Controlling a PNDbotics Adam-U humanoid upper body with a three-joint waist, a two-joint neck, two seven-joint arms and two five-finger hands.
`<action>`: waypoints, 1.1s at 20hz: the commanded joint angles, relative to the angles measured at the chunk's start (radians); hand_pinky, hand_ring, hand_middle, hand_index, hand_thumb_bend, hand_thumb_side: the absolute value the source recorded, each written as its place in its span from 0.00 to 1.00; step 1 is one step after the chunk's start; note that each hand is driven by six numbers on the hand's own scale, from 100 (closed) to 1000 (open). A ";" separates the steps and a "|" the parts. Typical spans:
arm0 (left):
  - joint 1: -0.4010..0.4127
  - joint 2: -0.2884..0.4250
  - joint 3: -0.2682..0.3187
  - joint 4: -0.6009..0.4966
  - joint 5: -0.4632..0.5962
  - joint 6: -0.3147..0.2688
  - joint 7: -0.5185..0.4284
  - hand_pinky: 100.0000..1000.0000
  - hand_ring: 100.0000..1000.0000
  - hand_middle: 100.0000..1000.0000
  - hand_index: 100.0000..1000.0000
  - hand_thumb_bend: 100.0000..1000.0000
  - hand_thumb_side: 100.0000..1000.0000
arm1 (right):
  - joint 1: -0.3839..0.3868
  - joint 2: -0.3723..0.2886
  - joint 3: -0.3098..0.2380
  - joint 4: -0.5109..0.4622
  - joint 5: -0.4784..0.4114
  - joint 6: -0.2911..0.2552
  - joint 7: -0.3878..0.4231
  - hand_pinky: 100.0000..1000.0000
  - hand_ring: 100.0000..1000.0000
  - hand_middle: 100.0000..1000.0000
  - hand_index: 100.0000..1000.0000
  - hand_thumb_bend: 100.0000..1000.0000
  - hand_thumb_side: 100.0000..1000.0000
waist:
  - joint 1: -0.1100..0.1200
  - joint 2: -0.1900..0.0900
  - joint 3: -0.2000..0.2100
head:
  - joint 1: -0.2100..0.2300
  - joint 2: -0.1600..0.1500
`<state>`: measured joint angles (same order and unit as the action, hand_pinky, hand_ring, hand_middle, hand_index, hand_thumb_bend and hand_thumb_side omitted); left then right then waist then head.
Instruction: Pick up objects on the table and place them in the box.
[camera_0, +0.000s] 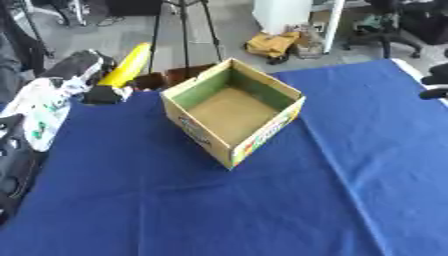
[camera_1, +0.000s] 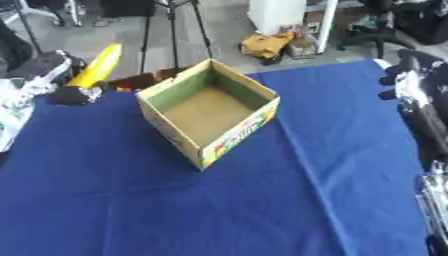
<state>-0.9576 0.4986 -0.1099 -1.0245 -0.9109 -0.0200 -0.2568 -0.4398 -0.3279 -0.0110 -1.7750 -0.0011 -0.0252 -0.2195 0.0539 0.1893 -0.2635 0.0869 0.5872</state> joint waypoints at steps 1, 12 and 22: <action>-0.047 -0.026 -0.018 -0.019 -0.022 -0.016 0.002 0.46 0.40 0.35 0.49 0.00 0.55 | -0.016 -0.006 0.002 -0.007 -0.002 -0.003 0.009 0.51 0.59 0.54 0.76 0.00 0.55 | 0.000 -0.022 -0.010 | 0.011 -0.006; -0.094 -0.148 -0.093 -0.038 -0.187 -0.105 0.022 0.51 0.42 0.37 0.50 0.00 0.56 | -0.028 0.008 0.022 -0.007 -0.007 -0.006 0.029 0.51 0.59 0.54 0.76 0.00 0.55 | 0.026 -0.020 -0.067 | 0.042 -0.026; -0.042 -0.196 -0.103 0.056 -0.297 -0.156 0.015 0.57 0.47 0.40 0.53 0.00 0.55 | -0.032 0.013 0.020 -0.012 -0.009 -0.008 0.029 0.51 0.59 0.54 0.76 0.00 0.54 | 0.040 -0.008 -0.083 | 0.030 -0.039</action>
<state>-0.9834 0.2940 -0.2150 -0.9674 -1.1996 -0.1704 -0.2423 -0.4574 -0.3041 0.0130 -1.7726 -0.0015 -0.0304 -0.1905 0.1009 0.1950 -0.3459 0.1200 0.5599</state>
